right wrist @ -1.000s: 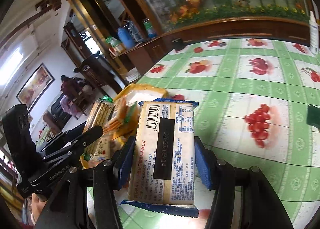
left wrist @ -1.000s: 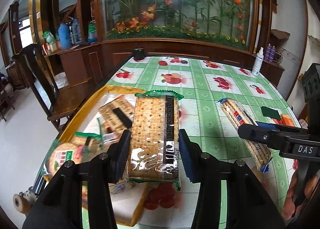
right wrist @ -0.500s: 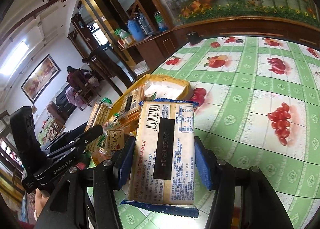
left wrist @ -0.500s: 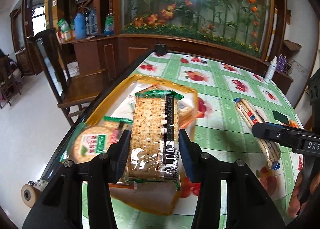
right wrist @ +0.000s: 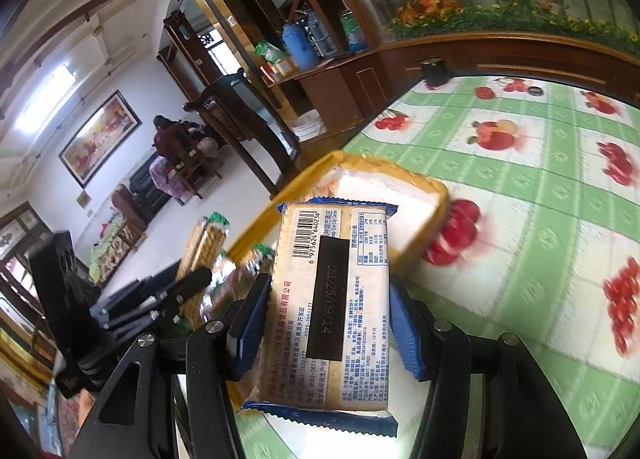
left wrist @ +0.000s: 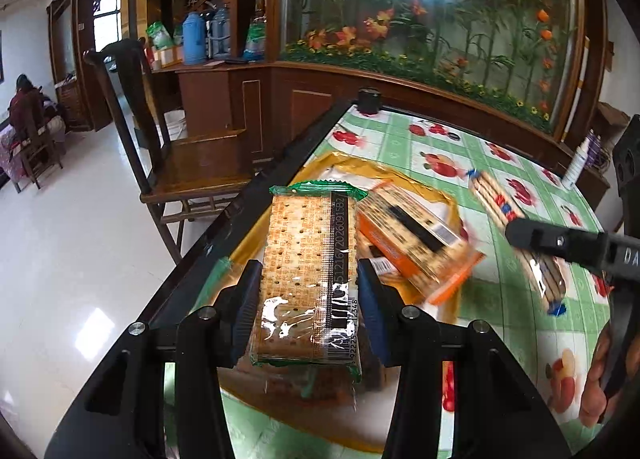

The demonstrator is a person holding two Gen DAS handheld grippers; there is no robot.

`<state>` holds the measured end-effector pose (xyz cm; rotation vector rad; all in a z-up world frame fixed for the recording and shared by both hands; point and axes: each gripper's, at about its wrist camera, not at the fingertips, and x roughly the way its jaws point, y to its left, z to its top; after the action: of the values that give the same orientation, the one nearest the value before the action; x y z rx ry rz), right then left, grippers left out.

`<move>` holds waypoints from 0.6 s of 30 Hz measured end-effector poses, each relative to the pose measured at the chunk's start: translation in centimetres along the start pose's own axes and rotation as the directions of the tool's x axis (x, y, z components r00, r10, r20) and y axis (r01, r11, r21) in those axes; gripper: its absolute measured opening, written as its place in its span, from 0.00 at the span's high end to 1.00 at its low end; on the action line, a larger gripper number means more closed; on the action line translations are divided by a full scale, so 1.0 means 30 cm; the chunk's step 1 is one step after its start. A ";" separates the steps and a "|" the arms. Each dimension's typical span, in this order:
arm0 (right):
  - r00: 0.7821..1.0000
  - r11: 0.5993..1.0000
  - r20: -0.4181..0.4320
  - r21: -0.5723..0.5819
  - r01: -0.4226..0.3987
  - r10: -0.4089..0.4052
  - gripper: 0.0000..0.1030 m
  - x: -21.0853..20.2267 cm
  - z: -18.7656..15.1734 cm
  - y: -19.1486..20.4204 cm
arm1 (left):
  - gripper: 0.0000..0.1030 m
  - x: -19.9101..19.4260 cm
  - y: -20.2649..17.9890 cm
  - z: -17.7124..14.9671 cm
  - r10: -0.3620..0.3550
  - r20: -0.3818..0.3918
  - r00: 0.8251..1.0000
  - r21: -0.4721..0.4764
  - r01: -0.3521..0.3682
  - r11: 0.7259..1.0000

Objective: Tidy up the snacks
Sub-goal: 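Lift both held cracker packs and carry them over the white tray, then lower both packs into the tray and open both grippers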

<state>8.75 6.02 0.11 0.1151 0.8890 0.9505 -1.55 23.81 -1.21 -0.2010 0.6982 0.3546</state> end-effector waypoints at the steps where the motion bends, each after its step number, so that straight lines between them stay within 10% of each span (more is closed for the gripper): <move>1: 1.000 1.000 -0.001 0.007 -0.013 0.013 0.44 0.014 0.017 -0.004 | 0.56 0.011 0.001 0.007 0.001 -0.005 1.000 0.000 -0.001 1.000; 18: 0.997 0.997 -0.066 0.070 -0.044 0.048 0.44 0.315 0.215 -0.124 | 0.56 0.186 -0.035 0.087 -0.011 -0.083 0.996 0.004 0.011 1.000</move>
<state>18.26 12.65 -3.12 0.1632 0.9848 0.9716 4.36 25.02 -2.86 -0.2160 0.7799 0.3351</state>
